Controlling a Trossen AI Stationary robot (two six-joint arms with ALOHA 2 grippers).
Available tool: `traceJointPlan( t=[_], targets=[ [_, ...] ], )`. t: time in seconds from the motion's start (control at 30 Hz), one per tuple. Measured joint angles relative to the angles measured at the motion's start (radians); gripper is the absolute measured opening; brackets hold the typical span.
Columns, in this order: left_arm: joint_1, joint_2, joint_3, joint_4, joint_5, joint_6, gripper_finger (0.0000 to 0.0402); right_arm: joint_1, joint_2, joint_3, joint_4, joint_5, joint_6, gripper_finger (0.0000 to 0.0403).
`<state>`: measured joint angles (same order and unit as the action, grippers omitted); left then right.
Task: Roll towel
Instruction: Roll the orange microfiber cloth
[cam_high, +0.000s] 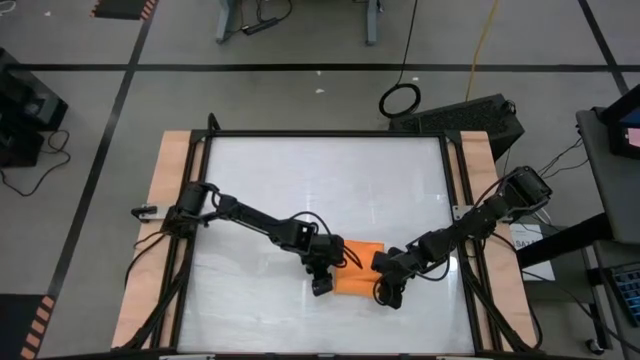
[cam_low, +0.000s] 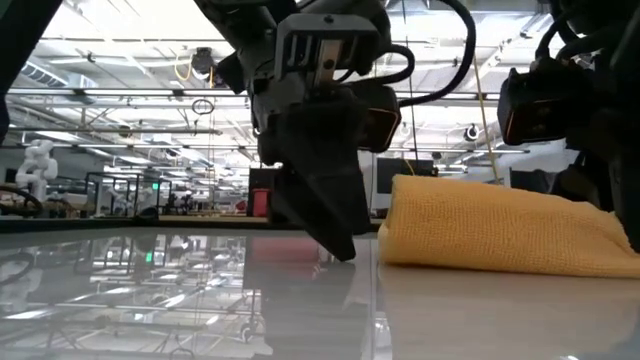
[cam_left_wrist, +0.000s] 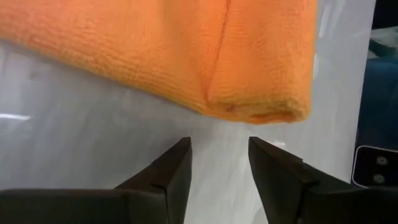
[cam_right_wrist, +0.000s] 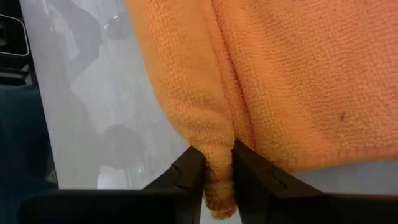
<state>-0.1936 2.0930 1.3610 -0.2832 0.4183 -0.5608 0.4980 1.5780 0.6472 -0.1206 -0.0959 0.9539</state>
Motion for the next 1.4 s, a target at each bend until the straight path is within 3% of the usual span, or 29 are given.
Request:
traceJointPlan(
  t=[0.17,0.47,0.7,1.07,1.4],
  targets=[
    [-0.008,-0.029,0.000,-0.002,-0.003,0.063,0.0168,0.000,0.001,0.000,-0.001,0.004,0.015,0.0068],
    [-0.077,-0.155,0.003,-0.011,-0.190,0.361,0.0169,-0.001,0.002,0.000,0.002,0.009,0.030,0.0068],
    [-0.152,-0.142,0.004,0.102,-0.196,0.551,0.0169,-0.001,0.002,0.000,0.002,0.011,0.030,0.0068],
    [-0.135,-0.078,0.001,0.135,-0.293,0.575,0.0169,-0.001,0.002,0.000,0.004,0.013,0.031,0.0068],
    [-0.107,-0.036,0.003,0.174,-0.270,0.596,0.0169,-0.002,0.002,0.000,0.011,0.016,0.040,0.0068]
  ],
)
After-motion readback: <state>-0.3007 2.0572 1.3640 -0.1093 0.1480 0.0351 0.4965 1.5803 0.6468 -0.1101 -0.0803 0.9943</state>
